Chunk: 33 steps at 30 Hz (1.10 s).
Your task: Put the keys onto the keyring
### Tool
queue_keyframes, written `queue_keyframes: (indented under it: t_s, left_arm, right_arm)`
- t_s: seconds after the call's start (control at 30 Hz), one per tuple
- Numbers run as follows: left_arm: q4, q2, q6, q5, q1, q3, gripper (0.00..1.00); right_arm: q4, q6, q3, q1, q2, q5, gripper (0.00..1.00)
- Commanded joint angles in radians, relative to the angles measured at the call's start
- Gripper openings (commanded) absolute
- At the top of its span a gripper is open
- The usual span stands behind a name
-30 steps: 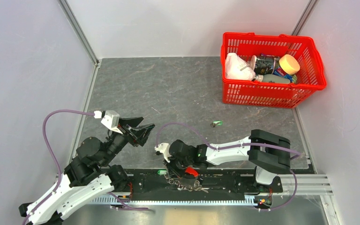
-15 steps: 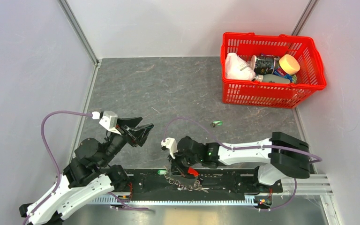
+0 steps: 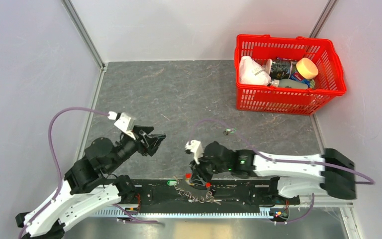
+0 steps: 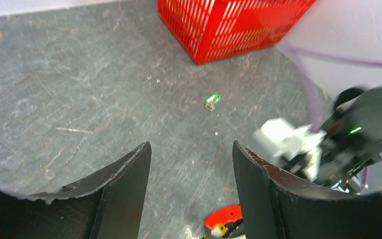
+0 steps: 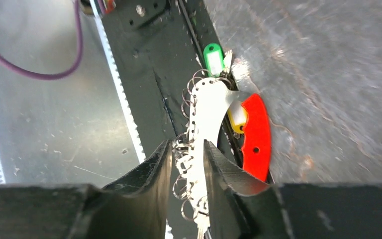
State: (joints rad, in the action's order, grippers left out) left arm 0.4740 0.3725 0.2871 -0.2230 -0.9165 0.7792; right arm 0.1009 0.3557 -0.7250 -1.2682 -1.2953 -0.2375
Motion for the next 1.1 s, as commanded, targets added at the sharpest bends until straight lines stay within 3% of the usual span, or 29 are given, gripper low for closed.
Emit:
queue_keyframes:
  t_s: [0.0,0.17,0.27,0.33,0.57,0.77,1.07]
  left_arm:
    - [0.186,0.1,0.068,0.055,-0.002,0.085,0.66]
    - [0.211,0.117,0.227,0.109,-0.002,0.013,0.64]
    - [0.216,0.163,0.273,0.186,-0.001,-0.009,0.64]
    - [0.215,0.217,0.3,0.245,-0.002,-0.012,0.63]
    - [0.163,0.384,0.367,0.389,-0.002,-0.03,0.63]
    - [0.127,0.505,0.397,0.41,-0.002,-0.044,0.63]
    - [0.08,0.607,0.415,0.357,-0.002,-0.093,0.63]
  right_arm:
    - [0.08,0.054,0.07,0.007,0.26,0.176,0.39]
    - [0.125,0.159,0.157,0.01,0.48,0.302,0.43]
    - [0.164,0.219,0.173,0.012,0.555,0.308,0.57]
    - [0.178,0.231,0.176,0.012,0.571,0.248,0.56]
    - [0.278,0.414,0.22,0.012,0.487,0.189,0.6]
    - [0.255,0.582,0.316,0.012,0.424,0.196,0.62]
    - [0.098,0.596,0.318,0.012,0.27,0.229,0.65]
